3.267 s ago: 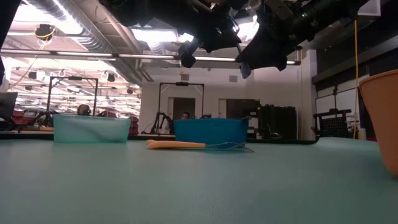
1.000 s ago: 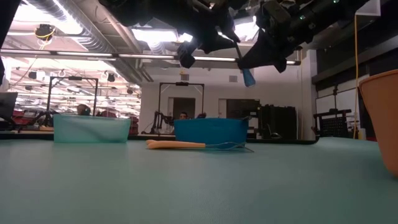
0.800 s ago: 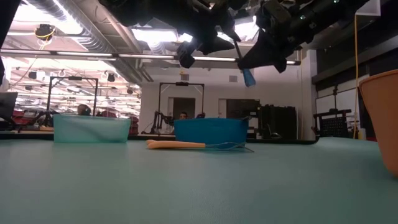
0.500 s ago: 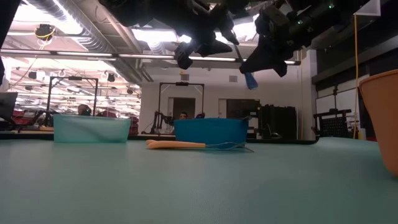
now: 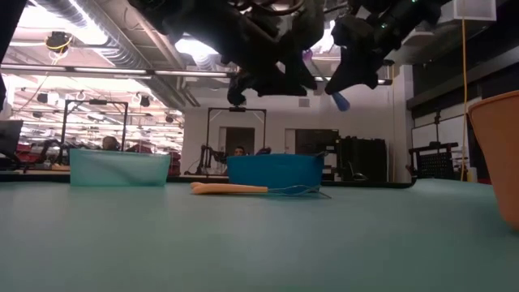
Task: Sort silverware by color (type)
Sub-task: Put the purple fork into the blue bin
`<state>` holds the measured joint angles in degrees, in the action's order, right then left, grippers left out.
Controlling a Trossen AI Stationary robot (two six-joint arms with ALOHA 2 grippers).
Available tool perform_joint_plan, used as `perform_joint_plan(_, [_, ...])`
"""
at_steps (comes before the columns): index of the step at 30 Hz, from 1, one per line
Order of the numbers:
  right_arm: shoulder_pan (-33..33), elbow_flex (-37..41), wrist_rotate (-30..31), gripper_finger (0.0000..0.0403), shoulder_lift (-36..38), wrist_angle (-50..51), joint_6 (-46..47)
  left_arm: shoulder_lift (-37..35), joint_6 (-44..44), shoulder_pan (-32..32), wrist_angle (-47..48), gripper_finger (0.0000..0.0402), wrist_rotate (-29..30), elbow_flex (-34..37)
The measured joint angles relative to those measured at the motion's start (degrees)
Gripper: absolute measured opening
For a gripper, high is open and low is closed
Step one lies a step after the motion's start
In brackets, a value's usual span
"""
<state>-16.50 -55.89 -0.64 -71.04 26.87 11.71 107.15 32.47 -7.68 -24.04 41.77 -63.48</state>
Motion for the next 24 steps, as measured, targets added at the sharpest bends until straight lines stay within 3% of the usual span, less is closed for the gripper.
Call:
perform_joint_plan(8, [-6.7,-9.2,-2.9,0.0000,-6.7,10.7,-4.3,0.0,0.1,0.0,4.0,0.0085,-8.9,0.0])
perform_joint_plan(16, [-8.3,-22.9,-5.0,0.0000,-20.3,26.5,-10.3,0.0,0.0,-0.6,4.5,0.0085,-9.5,0.0])
perform_joint_plan(24, [-8.3,-31.2,-5.3,0.0000,-31.9,32.8,-12.3,0.0,0.0,-0.8,5.2,0.0085,-9.5,0.0])
